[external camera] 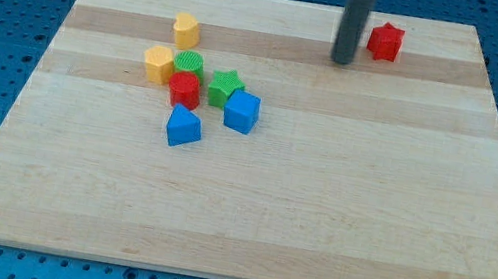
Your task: Place the yellow heart horizontally to the red star
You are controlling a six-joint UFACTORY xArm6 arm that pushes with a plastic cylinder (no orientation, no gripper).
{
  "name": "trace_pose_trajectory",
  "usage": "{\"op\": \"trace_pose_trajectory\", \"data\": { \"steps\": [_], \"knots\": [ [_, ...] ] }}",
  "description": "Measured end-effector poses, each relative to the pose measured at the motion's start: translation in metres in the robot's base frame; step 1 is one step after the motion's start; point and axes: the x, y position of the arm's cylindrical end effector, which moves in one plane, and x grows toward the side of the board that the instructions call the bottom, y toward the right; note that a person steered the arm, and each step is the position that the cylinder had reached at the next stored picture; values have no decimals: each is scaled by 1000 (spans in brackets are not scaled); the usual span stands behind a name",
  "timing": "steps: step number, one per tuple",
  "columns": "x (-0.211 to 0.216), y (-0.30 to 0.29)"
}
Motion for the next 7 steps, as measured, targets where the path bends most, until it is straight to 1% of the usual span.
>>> {"op": "trace_pose_trajectory", "data": {
  "steps": [1,2,3,4,5,6,7],
  "knots": [
    [42,-110],
    [74,-226],
    [61,-222],
    [46,-201],
    [19,-238],
    [-9,-243],
    [-11,-152]
  ]
}}
